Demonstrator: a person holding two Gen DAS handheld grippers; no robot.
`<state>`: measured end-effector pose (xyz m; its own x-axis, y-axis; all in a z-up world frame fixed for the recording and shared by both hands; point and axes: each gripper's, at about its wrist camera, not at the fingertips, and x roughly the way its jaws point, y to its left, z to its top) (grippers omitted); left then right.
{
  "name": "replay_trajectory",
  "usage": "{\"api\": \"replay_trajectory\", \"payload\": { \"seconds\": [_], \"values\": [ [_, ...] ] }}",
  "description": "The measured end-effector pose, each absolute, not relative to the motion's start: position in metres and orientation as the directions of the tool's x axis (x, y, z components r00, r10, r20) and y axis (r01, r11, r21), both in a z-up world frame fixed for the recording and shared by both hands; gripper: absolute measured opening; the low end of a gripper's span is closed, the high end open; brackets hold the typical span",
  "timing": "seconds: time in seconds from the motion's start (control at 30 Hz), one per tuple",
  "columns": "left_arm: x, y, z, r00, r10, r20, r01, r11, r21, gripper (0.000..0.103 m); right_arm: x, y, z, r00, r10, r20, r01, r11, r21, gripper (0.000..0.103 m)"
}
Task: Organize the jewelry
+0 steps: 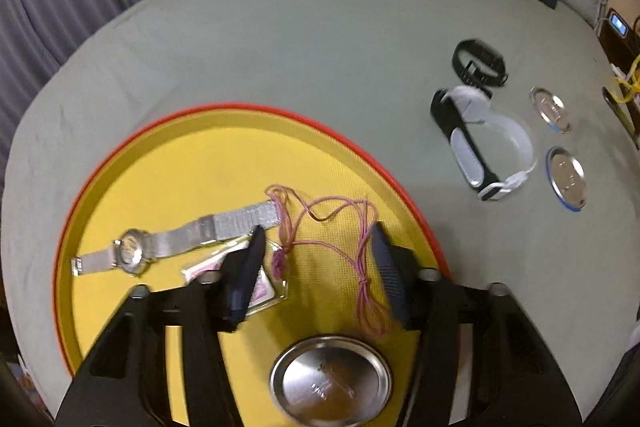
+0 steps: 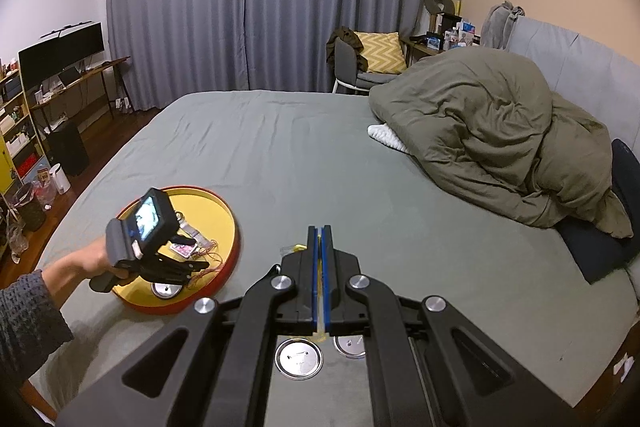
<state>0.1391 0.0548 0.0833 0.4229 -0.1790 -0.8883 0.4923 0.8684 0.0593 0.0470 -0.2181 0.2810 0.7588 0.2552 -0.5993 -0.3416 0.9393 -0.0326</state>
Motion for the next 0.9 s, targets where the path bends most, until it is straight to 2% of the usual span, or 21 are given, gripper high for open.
{"api": "replay_trajectory", "payload": {
  "seconds": [0.03, 0.1, 0.13, 0.5, 0.57, 0.6, 0.63, 0.9],
  "values": [
    [0.142, 0.054, 0.078, 0.399, -0.185, -0.898, 0.492, 0.87, 0.039, 0.015, 0.047, -0.219, 0.281, 0.759, 0.254, -0.599, -0.341, 0.939, -0.034, 0.003],
    [0.143, 0.053, 0.072, 0.386, -0.179, -0.905, 0.491, 0.87, 0.037, 0.001, 0.048, -0.219, 0.281, 0.759, 0.255, -0.6, -0.341, 0.939, -0.033, 0.003],
    [0.143, 0.053, 0.069, 0.387, -0.171, -0.906, 0.49, 0.87, 0.045, 0.0, 0.048, -0.219, 0.281, 0.759, 0.254, -0.599, -0.34, 0.94, -0.033, 0.003],
    [0.142, 0.063, 0.086, 0.448, -0.19, -0.874, 0.465, 0.884, 0.047, 0.0, 0.045, -0.224, 0.282, 0.766, 0.252, -0.592, -0.334, 0.942, -0.03, 0.003],
    [0.145, 0.067, 0.088, 0.467, -0.161, -0.869, 0.439, 0.896, 0.07, 0.005, 0.046, -0.225, 0.282, 0.765, 0.254, -0.592, -0.334, 0.942, -0.027, 0.003],
    [0.148, 0.068, 0.086, 0.467, -0.146, -0.872, 0.427, 0.901, 0.078, 0.019, 0.046, -0.225, 0.281, 0.764, 0.254, -0.594, -0.335, 0.942, -0.028, 0.003],
    [0.15, 0.068, 0.086, 0.467, -0.141, -0.873, 0.425, 0.901, 0.082, 0.027, 0.046, -0.225, 0.281, 0.764, 0.254, -0.594, -0.335, 0.942, -0.029, 0.003],
    [0.157, 0.066, 0.07, 0.433, -0.129, -0.892, 0.435, 0.897, 0.081, 0.026, 0.046, -0.226, 0.28, 0.761, 0.252, -0.598, -0.331, 0.943, -0.024, 0.003]
  ]
}}
